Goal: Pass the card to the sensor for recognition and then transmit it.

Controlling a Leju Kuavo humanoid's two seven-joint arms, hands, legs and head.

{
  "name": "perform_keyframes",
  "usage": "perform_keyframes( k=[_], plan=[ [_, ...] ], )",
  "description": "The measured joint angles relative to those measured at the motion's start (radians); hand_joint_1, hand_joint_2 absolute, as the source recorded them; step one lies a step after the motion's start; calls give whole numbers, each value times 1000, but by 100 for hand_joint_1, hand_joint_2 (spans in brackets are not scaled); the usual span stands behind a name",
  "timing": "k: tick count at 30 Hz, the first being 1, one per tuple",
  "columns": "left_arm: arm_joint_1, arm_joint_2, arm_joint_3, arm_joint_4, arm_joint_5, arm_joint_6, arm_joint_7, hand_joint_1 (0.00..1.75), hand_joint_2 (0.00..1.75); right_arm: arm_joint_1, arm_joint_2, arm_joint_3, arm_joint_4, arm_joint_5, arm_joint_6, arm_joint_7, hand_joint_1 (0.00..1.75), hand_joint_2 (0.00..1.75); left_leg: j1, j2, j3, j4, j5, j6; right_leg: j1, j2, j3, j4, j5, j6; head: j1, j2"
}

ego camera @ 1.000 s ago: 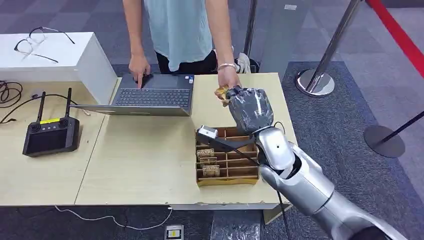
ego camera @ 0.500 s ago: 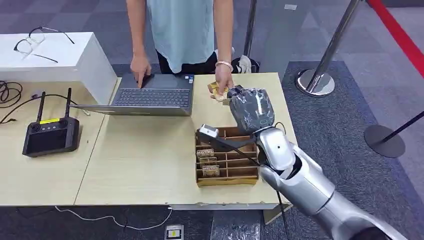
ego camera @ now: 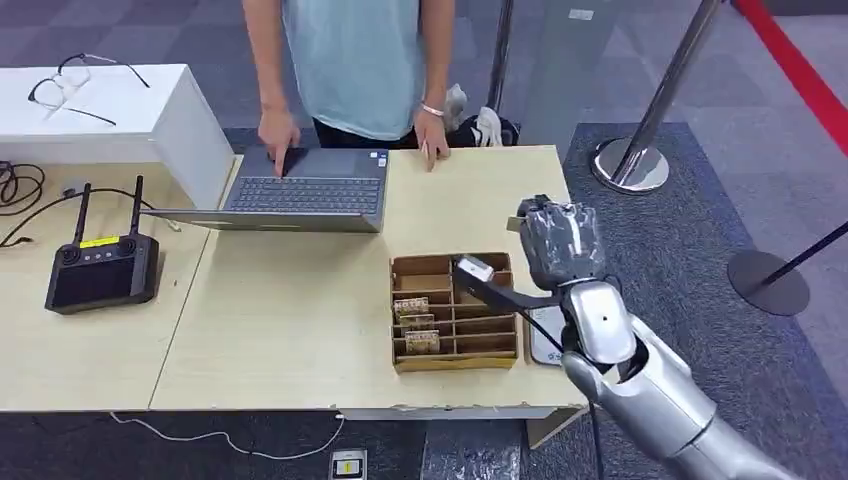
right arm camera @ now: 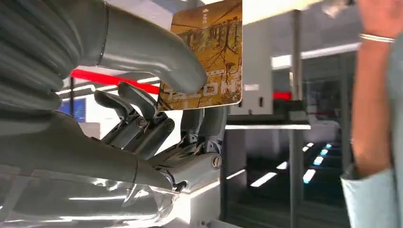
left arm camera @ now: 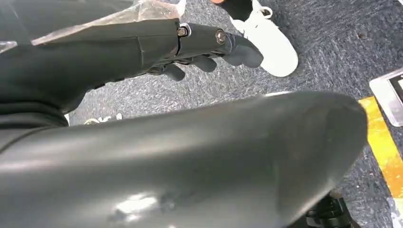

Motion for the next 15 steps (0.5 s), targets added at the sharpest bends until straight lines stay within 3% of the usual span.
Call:
perform_keyframes(
  k=[15],
  plan=[
    [1,0,2,0,6,13,-6,0,0,166,-65,-100,-76,57,36,22,175,175,0,0,0,0,0,0,0,0,0,0,0,0,0,0]
  ],
)
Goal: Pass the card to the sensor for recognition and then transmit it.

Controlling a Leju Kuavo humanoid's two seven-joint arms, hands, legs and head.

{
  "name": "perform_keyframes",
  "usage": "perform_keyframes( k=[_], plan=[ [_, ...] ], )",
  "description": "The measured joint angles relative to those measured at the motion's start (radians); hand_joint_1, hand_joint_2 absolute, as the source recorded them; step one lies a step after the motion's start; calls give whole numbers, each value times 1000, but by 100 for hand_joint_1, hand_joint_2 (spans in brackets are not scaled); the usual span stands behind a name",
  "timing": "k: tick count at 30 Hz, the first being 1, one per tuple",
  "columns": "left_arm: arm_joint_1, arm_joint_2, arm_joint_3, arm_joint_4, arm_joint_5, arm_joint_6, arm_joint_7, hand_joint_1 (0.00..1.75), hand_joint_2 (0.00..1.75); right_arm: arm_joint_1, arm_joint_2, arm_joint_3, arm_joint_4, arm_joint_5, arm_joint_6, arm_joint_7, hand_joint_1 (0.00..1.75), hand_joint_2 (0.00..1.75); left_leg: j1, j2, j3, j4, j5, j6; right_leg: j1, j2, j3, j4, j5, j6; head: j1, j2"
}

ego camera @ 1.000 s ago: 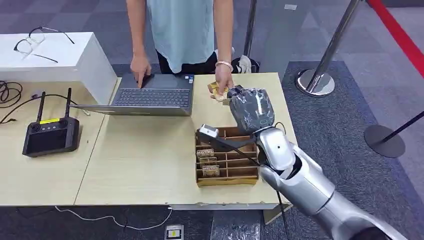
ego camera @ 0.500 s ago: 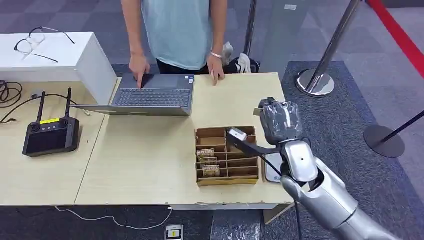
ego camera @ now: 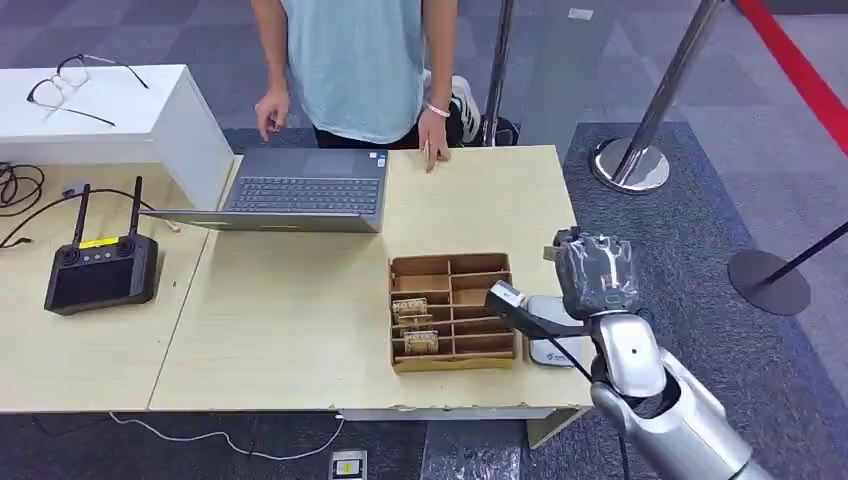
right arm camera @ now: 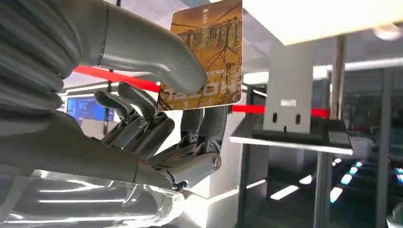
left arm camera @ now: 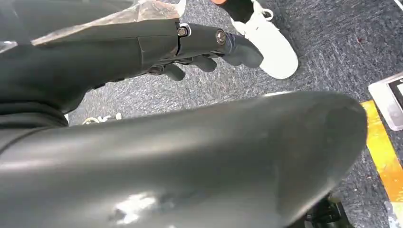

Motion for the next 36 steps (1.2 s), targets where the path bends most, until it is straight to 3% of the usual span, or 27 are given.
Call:
perform_keyframes(
  k=[22,36],
  plan=[
    [-1,-2,1,0,5,2,13,0,0,122,9,-14,55,-8,-40,-23,175,175,0,0,0,0,0,0,0,0,0,0,0,0,0,0],
    [-4,-1,2,0,10,5,23,0,0,158,65,-3,168,-82,-148,-51,175,175,0,0,1,0,0,0,0,0,1,0,0,0,0,0]
  ],
)
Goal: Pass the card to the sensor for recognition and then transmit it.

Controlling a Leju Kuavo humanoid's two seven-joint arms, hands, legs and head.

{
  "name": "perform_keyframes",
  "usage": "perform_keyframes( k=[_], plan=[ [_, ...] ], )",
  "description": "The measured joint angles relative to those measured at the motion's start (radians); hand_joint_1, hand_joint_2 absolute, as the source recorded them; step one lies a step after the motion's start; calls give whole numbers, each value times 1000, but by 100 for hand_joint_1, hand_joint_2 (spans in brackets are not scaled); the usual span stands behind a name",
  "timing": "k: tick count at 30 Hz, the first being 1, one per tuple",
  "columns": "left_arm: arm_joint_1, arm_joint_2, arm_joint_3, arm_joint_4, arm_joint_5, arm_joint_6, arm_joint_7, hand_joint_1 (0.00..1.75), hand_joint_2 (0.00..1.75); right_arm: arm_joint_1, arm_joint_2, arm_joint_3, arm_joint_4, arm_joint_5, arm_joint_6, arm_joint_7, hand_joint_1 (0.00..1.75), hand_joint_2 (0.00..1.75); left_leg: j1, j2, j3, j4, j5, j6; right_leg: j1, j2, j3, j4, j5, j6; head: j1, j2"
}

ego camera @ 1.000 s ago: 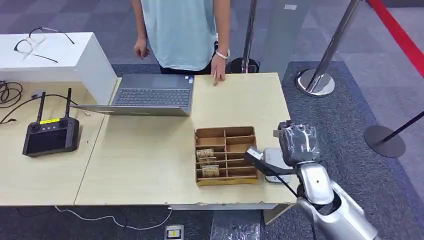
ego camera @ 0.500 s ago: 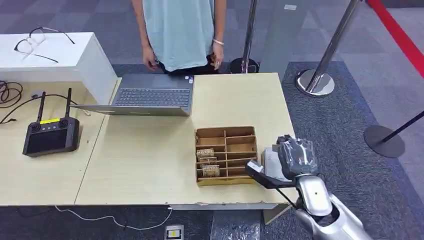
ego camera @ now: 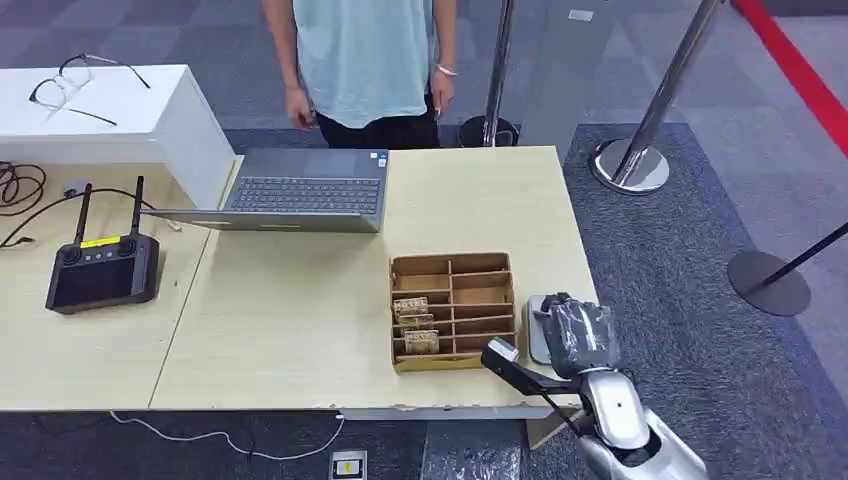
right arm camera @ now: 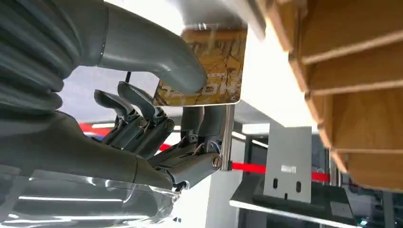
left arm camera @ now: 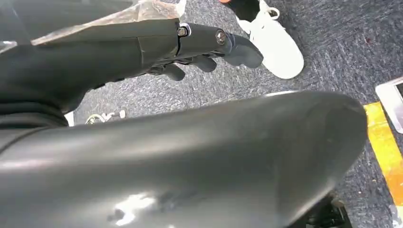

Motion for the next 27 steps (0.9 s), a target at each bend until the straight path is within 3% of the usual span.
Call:
perform_keyframes(
  k=[11,27],
  plan=[
    [0,2,0,0,-2,3,2,0,0,7,36,7,94,-50,-56,-8,175,175,0,0,3,0,0,0,0,0,4,0,0,0,0,0],
    [0,10,0,0,-8,-1,2,0,0,4,47,14,127,-62,-75,-3,175,175,0,0,7,0,0,0,0,0,8,0,0,0,0,0]
  ],
)
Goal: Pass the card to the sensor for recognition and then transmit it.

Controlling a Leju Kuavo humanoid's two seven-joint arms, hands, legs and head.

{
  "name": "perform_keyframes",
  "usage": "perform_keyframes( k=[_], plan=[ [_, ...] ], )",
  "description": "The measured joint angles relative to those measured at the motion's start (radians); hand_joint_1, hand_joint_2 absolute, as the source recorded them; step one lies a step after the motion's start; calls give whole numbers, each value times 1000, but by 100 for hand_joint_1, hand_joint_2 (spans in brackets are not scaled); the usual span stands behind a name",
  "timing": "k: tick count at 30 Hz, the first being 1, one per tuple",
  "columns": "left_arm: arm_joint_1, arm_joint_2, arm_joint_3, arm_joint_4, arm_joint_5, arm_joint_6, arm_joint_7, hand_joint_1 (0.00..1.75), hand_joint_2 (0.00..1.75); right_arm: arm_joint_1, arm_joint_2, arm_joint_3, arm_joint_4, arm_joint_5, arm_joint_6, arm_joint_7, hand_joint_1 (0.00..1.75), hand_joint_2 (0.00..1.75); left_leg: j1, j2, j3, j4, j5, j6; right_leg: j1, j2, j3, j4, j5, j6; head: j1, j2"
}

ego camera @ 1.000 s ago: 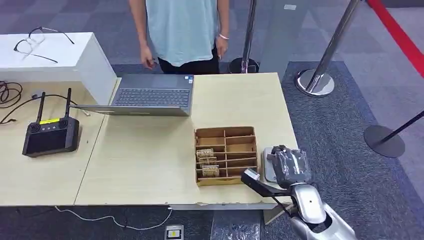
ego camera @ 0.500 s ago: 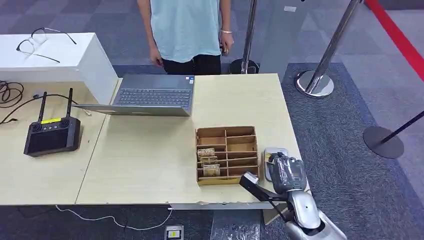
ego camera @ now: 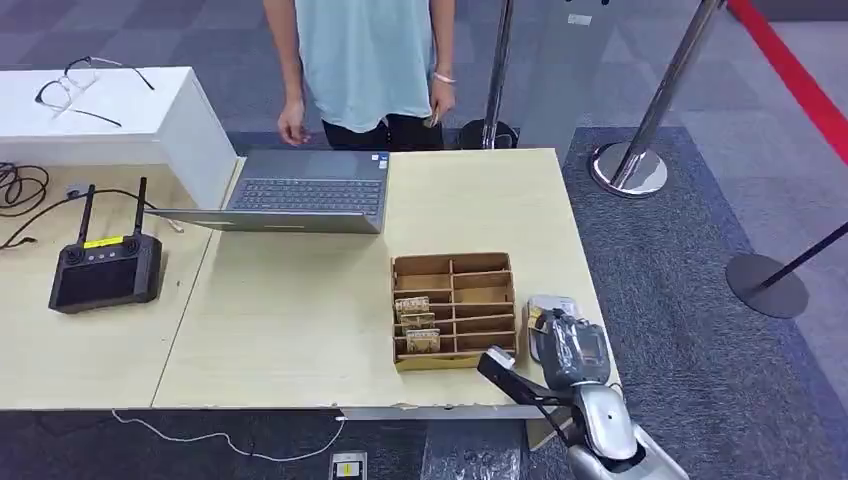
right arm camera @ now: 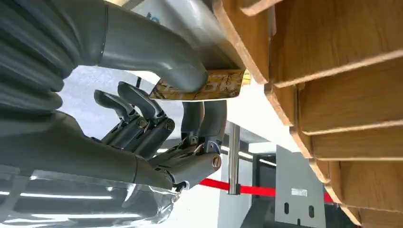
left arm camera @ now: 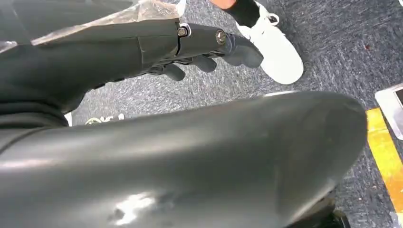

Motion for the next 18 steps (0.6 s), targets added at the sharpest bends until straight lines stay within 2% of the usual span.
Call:
perform_keyframes(
  k=[18],
  plan=[
    [0,6,0,0,-11,-8,-15,0,0,-82,-40,-50,-154,113,45,25,175,175,0,0,0,0,0,0,0,0,0,0,0,0,0,0]
  ],
)
